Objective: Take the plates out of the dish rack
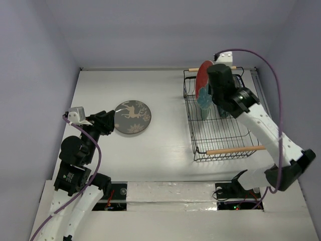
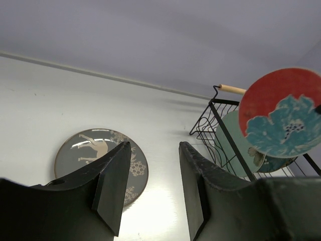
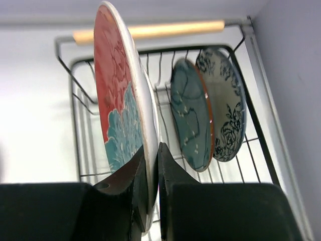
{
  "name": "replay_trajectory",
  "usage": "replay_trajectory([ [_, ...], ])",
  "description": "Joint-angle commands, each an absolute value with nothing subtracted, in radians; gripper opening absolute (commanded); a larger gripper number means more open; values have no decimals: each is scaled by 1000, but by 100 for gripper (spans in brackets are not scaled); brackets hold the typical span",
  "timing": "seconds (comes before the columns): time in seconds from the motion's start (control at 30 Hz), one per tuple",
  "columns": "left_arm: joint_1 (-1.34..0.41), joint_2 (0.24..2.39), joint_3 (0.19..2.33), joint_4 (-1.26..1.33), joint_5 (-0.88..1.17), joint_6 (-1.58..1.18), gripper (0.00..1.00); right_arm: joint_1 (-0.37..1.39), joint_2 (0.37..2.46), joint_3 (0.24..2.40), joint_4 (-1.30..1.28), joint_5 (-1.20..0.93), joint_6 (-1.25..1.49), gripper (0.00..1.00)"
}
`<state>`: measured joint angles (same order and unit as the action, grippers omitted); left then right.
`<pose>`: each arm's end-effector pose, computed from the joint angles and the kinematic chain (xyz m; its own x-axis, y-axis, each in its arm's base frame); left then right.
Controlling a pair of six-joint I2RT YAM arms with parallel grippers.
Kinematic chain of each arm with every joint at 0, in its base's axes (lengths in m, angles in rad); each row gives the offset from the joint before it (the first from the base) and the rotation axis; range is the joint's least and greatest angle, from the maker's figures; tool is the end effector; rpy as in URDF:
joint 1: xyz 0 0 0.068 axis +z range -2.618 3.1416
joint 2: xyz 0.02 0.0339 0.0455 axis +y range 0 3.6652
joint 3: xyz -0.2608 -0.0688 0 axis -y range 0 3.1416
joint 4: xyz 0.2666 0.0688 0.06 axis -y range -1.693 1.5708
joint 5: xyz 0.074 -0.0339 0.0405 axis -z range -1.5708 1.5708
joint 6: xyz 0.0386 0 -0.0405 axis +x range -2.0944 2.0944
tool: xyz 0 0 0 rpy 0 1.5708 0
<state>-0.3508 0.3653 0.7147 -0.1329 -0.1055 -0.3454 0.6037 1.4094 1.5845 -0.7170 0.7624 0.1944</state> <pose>0.1104 -0.0361 0.3784 0.1068 -0.3976 -0.9113 0.2990 0.8870 -0.3520 0.2765 0.1583 0.4239 -0.4018 -0.1074 -0.9094 0.1572 0.9703 -0.1840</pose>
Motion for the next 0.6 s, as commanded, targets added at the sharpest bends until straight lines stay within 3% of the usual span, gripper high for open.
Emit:
replay_trajectory([
  [0.0, -347, 365, 723, -95, -97, -333, 40, 606, 1228, 1623, -506, 753, 267, 0],
  [0.13, -347, 361, 723, -95, -97, -334, 40, 606, 1164, 1559, -375, 519, 369, 0],
  [0.27, -347, 354, 723, -95, -100, -336, 43, 660, 1235, 1470, -201, 228, 512, 0],
  [0.57, -338, 357, 721, -92, -101, -345, 48, 778, 1595, 1531, 108, 43, 790, 0],
])
